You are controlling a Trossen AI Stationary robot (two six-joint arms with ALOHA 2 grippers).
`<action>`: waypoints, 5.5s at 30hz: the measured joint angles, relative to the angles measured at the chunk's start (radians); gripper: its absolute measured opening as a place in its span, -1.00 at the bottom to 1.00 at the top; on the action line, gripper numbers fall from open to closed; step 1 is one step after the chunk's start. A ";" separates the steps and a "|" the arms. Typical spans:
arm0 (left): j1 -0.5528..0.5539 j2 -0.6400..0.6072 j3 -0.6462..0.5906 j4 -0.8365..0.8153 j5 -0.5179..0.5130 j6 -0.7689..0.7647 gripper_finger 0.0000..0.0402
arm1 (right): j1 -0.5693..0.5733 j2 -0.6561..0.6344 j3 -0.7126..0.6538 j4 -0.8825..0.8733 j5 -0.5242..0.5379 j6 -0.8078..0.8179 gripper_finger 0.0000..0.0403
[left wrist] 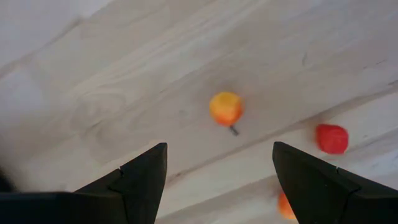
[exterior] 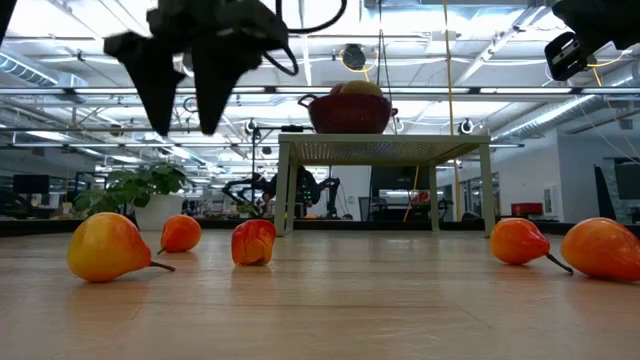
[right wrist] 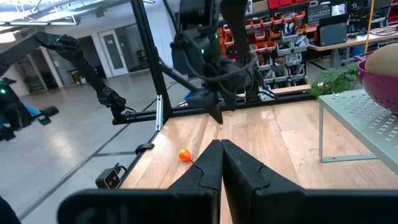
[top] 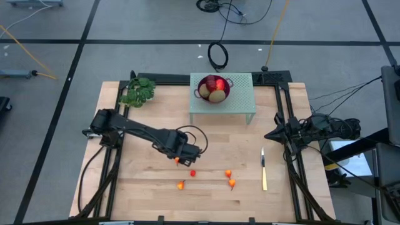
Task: Pick & Place Fruit
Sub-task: Put the pear into the strainer bowl
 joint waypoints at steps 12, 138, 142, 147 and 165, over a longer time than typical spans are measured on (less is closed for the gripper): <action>-0.006 0.000 -0.197 0.199 0.001 -0.015 0.45 | 0.000 0.000 0.000 0.000 0.000 0.000 -0.98; 0.442 -0.157 0.260 0.874 -0.316 1.107 -0.56 | 0.000 0.000 0.000 0.007 0.000 0.000 -0.98; 0.468 -0.129 0.259 0.932 -0.286 1.129 -0.56 | 0.000 0.000 0.000 0.007 0.000 0.000 -0.98; 0.488 -0.082 0.259 0.994 -0.265 1.132 -0.56 | 0.000 0.000 0.000 0.006 0.001 0.000 -0.98; 0.492 0.066 0.259 1.114 -0.247 1.267 -0.56 | 0.000 0.000 0.000 0.006 0.001 0.000 -0.98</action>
